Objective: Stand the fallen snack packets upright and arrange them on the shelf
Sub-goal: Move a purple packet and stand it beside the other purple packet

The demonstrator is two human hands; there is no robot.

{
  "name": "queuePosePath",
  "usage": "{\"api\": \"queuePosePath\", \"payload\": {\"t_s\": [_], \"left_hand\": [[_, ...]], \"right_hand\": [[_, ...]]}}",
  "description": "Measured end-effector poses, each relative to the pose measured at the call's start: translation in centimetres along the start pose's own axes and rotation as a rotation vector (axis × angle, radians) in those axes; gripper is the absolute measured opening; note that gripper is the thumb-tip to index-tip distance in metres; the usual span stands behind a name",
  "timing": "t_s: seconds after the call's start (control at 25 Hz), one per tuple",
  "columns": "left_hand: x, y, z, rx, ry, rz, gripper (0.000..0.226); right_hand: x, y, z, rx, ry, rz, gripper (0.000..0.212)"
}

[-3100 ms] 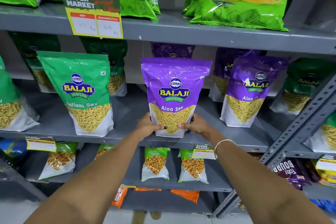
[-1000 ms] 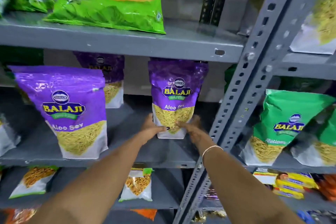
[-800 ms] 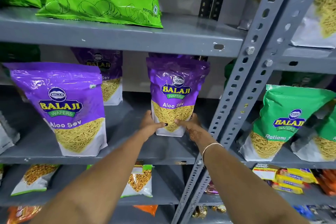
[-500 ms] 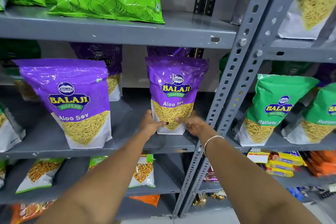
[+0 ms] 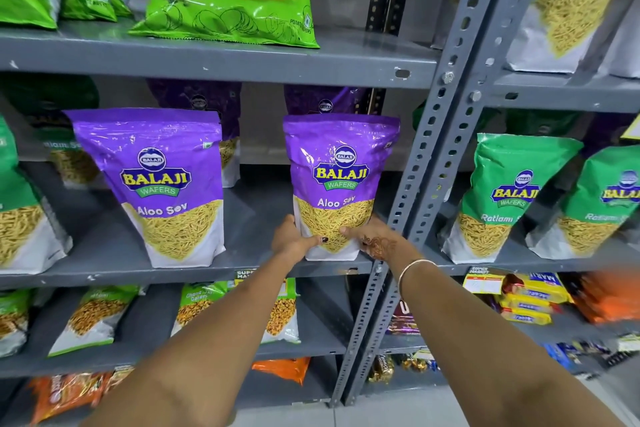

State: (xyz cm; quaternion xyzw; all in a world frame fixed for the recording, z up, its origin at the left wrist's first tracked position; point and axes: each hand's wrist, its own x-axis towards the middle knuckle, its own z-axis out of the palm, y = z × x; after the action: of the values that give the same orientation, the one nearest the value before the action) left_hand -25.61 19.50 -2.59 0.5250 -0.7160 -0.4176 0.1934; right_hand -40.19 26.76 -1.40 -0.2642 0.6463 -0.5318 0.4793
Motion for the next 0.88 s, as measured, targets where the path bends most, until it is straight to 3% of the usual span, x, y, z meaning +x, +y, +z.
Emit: {"api": "queuePosePath", "payload": {"t_s": [0.12,0.36,0.52,0.88], "left_hand": [[0.0,0.0,0.0,-0.005,-0.004,-0.012,0.057],[0.2,-0.1,0.0,-0.034,-0.003,-0.011,0.05],[0.0,0.1,0.2,-0.04,0.027,-0.026,0.058],[0.0,0.1,0.0,-0.027,-0.001,-0.025,0.059]], "right_hand": [[-0.1,0.0,0.0,-0.023,0.028,0.023,0.054],[1.4,0.9,-0.3,-0.084,0.048,0.015,0.058],[3.7,2.3,-1.2,-0.101,0.058,0.009,0.069],[0.5,0.3,0.2,-0.144,0.116,0.057,0.054]]}}
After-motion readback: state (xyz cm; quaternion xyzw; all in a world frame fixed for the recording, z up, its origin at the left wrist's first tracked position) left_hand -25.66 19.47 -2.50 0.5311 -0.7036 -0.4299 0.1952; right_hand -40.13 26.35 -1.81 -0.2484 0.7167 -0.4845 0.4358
